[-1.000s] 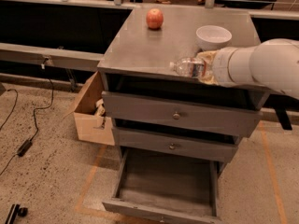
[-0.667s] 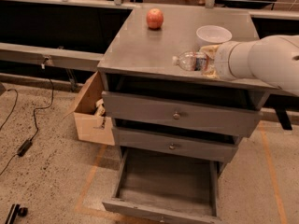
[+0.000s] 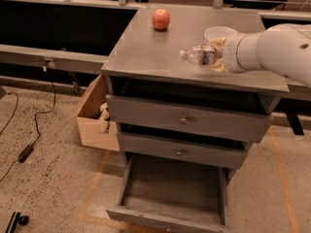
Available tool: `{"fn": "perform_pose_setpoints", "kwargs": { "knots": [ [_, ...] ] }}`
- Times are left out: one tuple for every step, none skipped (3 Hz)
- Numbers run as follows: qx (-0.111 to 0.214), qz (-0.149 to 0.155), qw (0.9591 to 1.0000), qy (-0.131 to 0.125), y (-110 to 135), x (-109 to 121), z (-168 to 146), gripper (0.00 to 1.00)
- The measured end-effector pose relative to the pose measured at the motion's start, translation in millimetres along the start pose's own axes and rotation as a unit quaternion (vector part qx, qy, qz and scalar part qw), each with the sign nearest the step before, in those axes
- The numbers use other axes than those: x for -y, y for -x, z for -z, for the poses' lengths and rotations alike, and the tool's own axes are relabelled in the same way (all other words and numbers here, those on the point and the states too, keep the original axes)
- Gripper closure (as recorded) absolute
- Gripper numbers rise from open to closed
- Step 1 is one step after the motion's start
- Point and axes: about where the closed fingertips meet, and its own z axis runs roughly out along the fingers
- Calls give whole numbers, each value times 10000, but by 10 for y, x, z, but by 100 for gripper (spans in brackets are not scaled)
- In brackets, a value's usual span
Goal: Pick water bottle from bottom drawer and place on counter
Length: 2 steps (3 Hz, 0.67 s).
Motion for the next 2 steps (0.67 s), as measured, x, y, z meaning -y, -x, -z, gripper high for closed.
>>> {"fn": "perform_pose_setpoints", "kwargs": {
  "knots": [
    [54, 58, 10000, 10, -74, 72, -4, 35],
    [7, 158, 9999, 3, -111, 117, -13, 11]
  ]
}}
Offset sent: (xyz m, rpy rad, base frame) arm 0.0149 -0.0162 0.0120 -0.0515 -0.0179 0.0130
